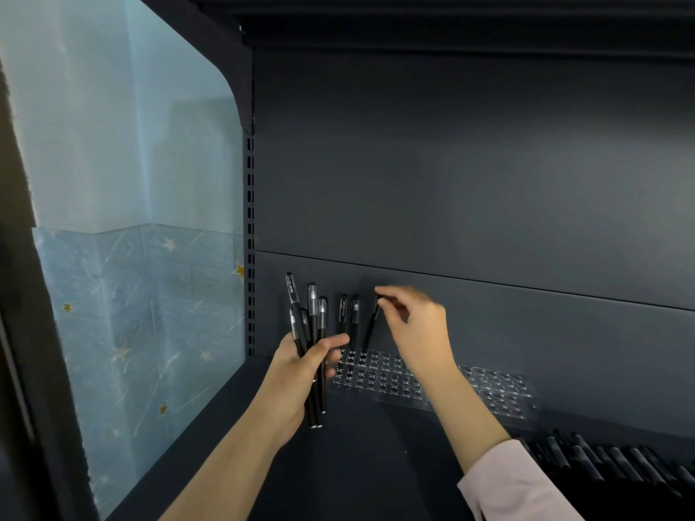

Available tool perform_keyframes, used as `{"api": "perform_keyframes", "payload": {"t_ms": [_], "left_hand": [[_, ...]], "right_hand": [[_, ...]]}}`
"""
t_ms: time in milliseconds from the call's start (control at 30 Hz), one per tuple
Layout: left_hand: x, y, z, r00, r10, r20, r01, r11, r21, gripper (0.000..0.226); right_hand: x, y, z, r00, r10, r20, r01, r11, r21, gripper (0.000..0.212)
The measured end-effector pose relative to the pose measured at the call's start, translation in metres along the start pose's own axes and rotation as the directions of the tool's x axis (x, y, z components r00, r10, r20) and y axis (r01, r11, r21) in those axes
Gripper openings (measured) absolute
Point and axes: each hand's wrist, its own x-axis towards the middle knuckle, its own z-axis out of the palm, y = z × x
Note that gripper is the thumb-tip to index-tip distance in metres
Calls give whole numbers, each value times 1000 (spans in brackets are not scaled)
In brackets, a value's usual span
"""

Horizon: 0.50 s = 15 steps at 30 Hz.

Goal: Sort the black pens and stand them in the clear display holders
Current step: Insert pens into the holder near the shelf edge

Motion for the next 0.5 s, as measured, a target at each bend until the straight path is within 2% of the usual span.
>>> {"api": "perform_keyframes", "payload": {"t_ms": [100,200,333,500], "left_hand": [[-3,2,1,1000,16,3,-16,999,-38,15],[-5,5,2,1000,22,14,-21,996,-87,16],[-9,8,3,1000,18,25,-16,998,-67,19],[-10,8,5,999,5,41,-3,999,-53,20]], "right_hand": [[-2,4,4,998,-29,60,31,999,-32,29],[-2,7,5,994,2,108,2,999,-34,30],[-4,11,6,977,74,202,-67,997,-43,34],[-2,-2,0,981,138,134,-150,985,90,33]]}}
